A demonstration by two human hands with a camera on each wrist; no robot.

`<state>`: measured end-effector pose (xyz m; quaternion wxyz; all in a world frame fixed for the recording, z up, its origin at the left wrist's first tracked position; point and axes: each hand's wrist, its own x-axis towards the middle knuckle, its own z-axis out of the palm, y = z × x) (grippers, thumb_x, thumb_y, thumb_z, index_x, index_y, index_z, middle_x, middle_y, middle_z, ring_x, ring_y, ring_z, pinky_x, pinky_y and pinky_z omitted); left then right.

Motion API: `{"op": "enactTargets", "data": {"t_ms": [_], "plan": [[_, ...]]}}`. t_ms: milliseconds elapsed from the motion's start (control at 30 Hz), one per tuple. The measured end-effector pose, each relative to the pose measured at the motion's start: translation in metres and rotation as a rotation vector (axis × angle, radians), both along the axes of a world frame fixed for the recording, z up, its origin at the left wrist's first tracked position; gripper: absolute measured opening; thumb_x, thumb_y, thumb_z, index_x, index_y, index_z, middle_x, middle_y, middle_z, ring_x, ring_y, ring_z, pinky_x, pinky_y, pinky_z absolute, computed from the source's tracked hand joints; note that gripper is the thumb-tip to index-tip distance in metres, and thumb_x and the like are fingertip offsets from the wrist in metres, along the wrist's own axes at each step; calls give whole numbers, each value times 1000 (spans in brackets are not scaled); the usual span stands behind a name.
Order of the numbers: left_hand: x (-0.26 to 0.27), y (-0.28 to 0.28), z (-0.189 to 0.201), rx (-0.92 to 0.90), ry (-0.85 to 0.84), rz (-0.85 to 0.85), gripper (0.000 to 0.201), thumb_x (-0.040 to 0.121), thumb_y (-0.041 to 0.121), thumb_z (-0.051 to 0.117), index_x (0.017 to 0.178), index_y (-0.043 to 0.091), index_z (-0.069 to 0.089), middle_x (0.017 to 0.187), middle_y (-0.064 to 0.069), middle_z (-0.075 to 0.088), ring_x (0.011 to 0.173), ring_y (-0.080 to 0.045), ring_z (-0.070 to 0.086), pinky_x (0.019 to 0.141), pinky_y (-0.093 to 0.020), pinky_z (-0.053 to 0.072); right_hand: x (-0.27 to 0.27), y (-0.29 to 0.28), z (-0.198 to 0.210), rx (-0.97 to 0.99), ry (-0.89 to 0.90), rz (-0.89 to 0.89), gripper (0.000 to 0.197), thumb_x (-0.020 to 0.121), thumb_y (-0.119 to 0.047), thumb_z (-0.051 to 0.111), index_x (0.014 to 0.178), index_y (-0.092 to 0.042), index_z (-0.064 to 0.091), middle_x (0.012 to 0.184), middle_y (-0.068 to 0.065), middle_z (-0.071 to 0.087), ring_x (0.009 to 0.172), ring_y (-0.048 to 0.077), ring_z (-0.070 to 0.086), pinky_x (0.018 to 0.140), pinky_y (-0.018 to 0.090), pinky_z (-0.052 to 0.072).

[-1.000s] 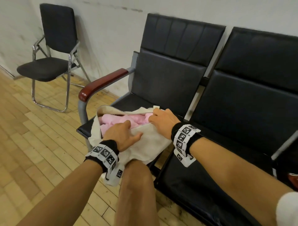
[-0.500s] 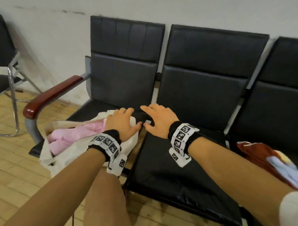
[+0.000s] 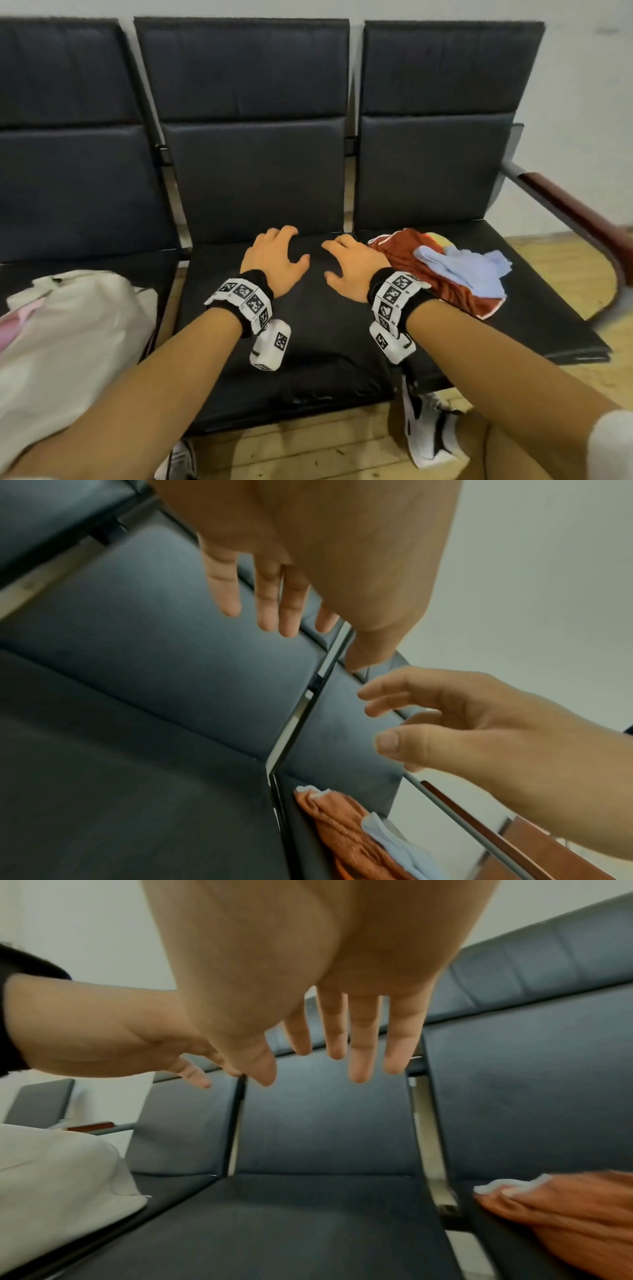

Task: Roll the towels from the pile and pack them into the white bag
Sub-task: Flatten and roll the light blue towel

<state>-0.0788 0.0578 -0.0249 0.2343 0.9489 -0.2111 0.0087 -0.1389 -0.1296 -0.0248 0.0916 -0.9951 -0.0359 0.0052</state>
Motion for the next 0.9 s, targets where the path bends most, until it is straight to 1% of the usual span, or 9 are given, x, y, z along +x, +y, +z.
{"op": "enactTargets", "data": {"t_ms": [167, 400, 500, 600, 667, 700, 767, 833, 900], "plan": [[-7, -52, -27, 14, 69, -55, 59, 90, 45, 60, 142, 26, 40, 140, -4, 45, 128, -27, 41, 100, -44, 44, -16, -67, -34, -39, 76, -158, 56, 90, -43, 54, 140, -20, 44, 140, 5, 45, 122, 29, 51, 98, 45, 47], [-14, -83, -58, -19, 182, -65, 60, 92, 38, 62, 145, 25, 38, 148, -5, 38, 136, -25, 35, 108, -43, 40, -23, -147, -79, -40, 132, -420, 52, 83, -42, 59, 127, -15, 56, 129, 10, 58, 118, 31, 53, 102, 44, 45], [-14, -90, -66, -29, 215, -55, 59, 92, 37, 62, 145, 26, 38, 149, -4, 37, 137, -24, 35, 109, -42, 40, -20, -172, -94, -44, 143, -534, 56, 85, -43, 59, 133, -14, 54, 146, 14, 43, 133, 35, 40, 110, 48, 37], [-12, -94, -71, -44, 248, -38, 58, 93, 37, 62, 145, 27, 39, 149, -4, 37, 137, -24, 35, 107, -40, 41, -18, -192, -107, -52, 254, -598, 60, 88, -51, 56, 142, -27, 44, 161, 9, 16, 147, 34, 15, 116, 53, 21], [-10, -97, -74, -41, 261, -41, 58, 93, 36, 62, 144, 26, 39, 149, -4, 38, 136, -24, 36, 106, -38, 41, -15, -199, -114, -38, 323, -624, 60, 89, -52, 55, 143, -29, 42, 161, 6, 15, 148, 32, 14, 116, 53, 20], [-9, -98, -76, -40, 264, -44, 57, 93, 36, 63, 144, 26, 39, 148, -4, 38, 136, -24, 36, 105, -38, 41, -13, -203, -118, -32, 333, -638, 60, 88, -49, 56, 141, -25, 45, 155, 8, 28, 143, 32, 26, 114, 51, 28], [-7, -99, -79, -45, 270, -51, 57, 92, 35, 63, 144, 26, 40, 147, -4, 40, 135, -23, 38, 106, -38, 42, -11, -198, -113, -11, 274, -667, 52, 86, -42, 59, 129, -14, 55, 130, 11, 55, 119, 31, 52, 101, 45, 45], [-5, -98, -81, -46, 277, -53, 57, 93, 35, 63, 144, 26, 39, 146, -3, 41, 134, -23, 39, 105, -38, 43, -8, -190, -103, -11, 200, -699, 38, 85, -35, 60, 112, -9, 61, 110, 13, 64, 97, 31, 61, 89, 43, 50], [-4, -96, -81, -50, 280, -50, 56, 93, 35, 63, 143, 27, 40, 144, -3, 43, 133, -22, 41, 104, -38, 43, 3, -192, -105, 29, 137, -710, 31, 84, -32, 63, 109, -13, 64, 103, 13, 66, 85, 33, 62, 81, 43, 54]]}}
